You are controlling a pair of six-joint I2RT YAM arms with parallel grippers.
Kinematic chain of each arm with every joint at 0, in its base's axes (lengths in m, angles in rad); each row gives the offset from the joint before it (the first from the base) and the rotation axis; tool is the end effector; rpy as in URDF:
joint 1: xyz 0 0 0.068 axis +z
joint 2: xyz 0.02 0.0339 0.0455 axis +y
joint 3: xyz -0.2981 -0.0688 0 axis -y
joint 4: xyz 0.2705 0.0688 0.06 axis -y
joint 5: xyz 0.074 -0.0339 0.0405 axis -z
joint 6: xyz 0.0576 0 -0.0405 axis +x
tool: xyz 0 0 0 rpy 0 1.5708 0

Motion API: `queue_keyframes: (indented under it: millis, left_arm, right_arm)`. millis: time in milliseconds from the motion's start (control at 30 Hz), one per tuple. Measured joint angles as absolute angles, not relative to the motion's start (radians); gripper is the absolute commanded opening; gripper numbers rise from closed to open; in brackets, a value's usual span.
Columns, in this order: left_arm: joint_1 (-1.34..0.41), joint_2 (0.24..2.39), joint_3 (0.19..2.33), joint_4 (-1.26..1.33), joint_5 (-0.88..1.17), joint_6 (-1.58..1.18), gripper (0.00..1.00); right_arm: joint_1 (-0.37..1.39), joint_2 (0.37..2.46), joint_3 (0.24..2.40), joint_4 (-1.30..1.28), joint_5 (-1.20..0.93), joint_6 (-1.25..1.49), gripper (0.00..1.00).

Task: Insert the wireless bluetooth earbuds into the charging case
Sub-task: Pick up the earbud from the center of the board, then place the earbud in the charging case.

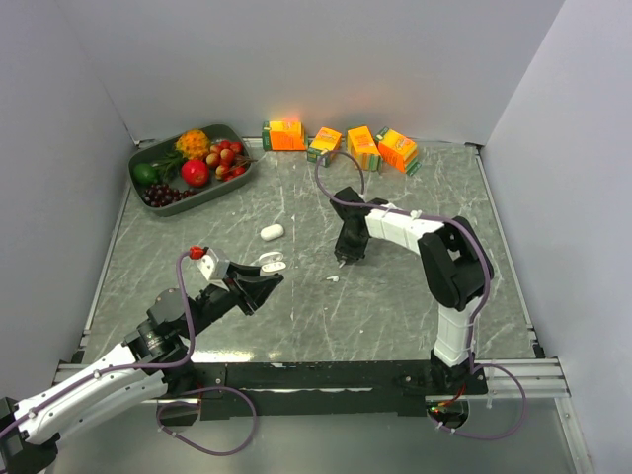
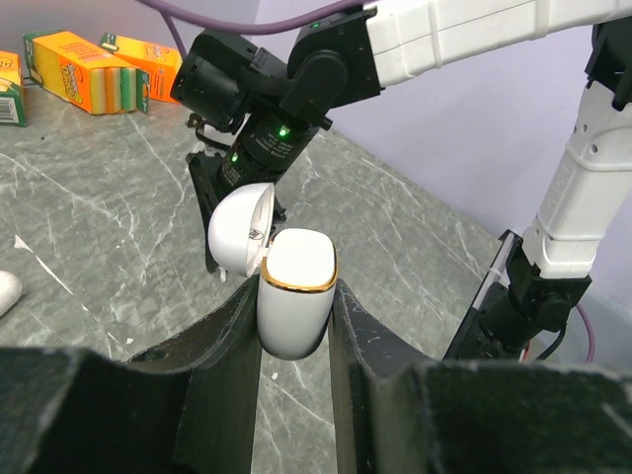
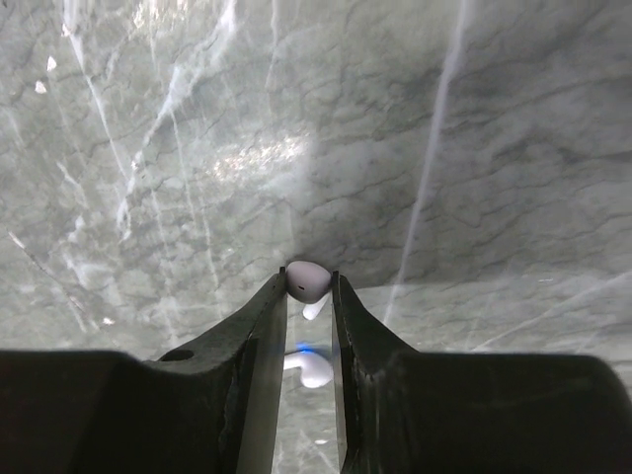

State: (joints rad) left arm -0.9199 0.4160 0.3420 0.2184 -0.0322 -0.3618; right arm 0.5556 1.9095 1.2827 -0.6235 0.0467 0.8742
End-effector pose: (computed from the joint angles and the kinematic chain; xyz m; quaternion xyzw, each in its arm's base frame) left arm 0.0934 -0.1196 0.2927 0.1685 0.6322 -0.4437 0.6124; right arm 0.3538 0.2165 0.1598 0.1602 0.9738 0.0872 0.1356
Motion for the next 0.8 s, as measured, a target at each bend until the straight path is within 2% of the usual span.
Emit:
queue_keyframes:
  millis: [167, 367, 633, 800]
  left_arm:
    - [-0.920, 0.416, 0.342, 0.218, -0.033, -0.362, 0.01]
    - [-0.920, 0.416, 0.342, 0.219, -0.033, -0.362, 0.01]
    - [-0.920, 0.443, 0.342, 0.260, -0.034, -0.361, 0.01]
    - [-0.920, 0.505, 0.342, 0.342, -0.031, -0.360, 0.01]
  right_arm:
    - [0.556, 1.835, 1.273, -0.633, 0.127, 0.831, 0.00]
    - [0.596, 1.556, 1.228, -0.606, 0.268, 0.718, 0.00]
    - [0.868, 1.110, 1.192, -0.435, 0.398, 0.461, 0.00]
    - [0.955, 0.999, 1.190, -0.375, 0.397, 0.370, 0.00]
